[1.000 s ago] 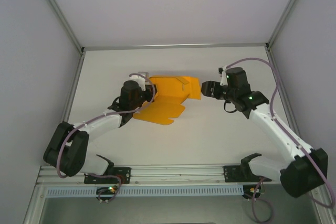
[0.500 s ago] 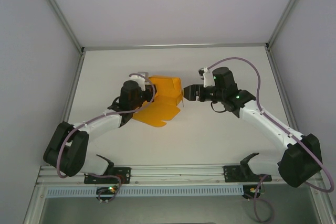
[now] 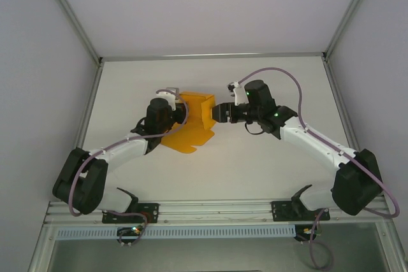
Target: Assemble paper box
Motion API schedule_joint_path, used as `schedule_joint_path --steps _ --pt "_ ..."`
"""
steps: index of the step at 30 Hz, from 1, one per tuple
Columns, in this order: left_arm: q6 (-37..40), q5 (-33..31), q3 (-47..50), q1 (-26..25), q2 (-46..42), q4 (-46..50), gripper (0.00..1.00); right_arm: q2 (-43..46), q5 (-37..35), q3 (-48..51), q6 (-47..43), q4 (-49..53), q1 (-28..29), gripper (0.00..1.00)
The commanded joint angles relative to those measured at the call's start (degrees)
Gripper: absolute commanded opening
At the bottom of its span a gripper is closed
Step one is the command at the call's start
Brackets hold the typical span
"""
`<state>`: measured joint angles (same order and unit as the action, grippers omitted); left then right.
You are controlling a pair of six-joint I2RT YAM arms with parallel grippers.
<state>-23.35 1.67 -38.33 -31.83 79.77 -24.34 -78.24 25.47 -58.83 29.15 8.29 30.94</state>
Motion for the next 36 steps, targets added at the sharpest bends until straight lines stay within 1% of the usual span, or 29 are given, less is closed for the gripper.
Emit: schedule_joint_path --steps 1,4,8,10,13,16,18,21,25,26,28,30,31,34,36 --pt "1.7 -1.1 -1.1 -0.7 -1.7 1.1 0.0 -1.3 2.8 -2.0 -0.4 -2.4 1.7 0.63" --pt "2.0 -1.3 -1.1 -0.8 -1.7 1.4 0.0 -1.4 2.7 -2.4 -0.1 -2.6 1.8 0.66" --pt "2.2 -1.0 -1.2 -0.9 -2.4 1.5 0.0 -3.0 1.5 -3.1 -0.5 -1.5 1.8 0.66" --pt "1.9 -0.2 -0.9 -1.1 -3.1 0.9 0.0 -3.5 -2.2 -4.0 -2.2 1.3 2.3 0.66" --pt "0.9 0.8 -3.0 -1.5 -4.3 3.6 0.0 -4.7 -11.1 -5.2 -4.5 5.1 3.9 0.66" --pt "3.3 -1.1 -4.1 -3.8 -6.0 4.4 0.0 -6.3 -17.7 -5.6 -5.9 5.3 5.1 0.65" --pt "3.2 -0.8 -3.8 -4.2 -7.0 3.4 0.0 -7.8 -23.2 -6.1 -6.9 5.6 5.7 0.64" --pt "2.7 0.0 -4.0 -4.5 -7.7 3.5 0.0 -9.7 -27.8 -6.8 -8.5 5.1 6.2 0.63" --pt "2.4 1.0 -4.0 -4.6 -8.0 3.0 0.0 -11.4 -30.2 -6.6 -11.6 1.7 6.4 0.63" --pt "2.5 1.2 -3.9 -4.7 -8.0 2.7 0.0 -11.7 -31.2 -6.6 -12.7 0.6 6.4 0.58" --pt "2.3 1.4 -4.0 -4.7 -8.0 2.6 0.0 -12.3 -32.6 -6.9 -13.6 -0.3 6.5 0.44" --pt "2.3 1.0 -4.4 -4.9 -7.7 3.0 0.0 -13.2 -35.3 -7.6 -14.8 -0.8 7.1 0.34" --pt "2.5 0.9 -4.8 -5.0 -7.5 3.6 0.0 -13.6 -37.3 -8.1 -15.4 -0.7 7.6 0.31" --pt "3.0 -1.1 -5.2 -5.6 -6.9 4.4 0.0 -15.4 -47.1 -9.7 -17.6 -0.1 9.6 0.2" --pt "2.9 -3.4 -5.2 -6.1 -6.8 4.6 0.0 -17.0 -53.8 -11.7 -17.3 2.4 10.5 0.15"
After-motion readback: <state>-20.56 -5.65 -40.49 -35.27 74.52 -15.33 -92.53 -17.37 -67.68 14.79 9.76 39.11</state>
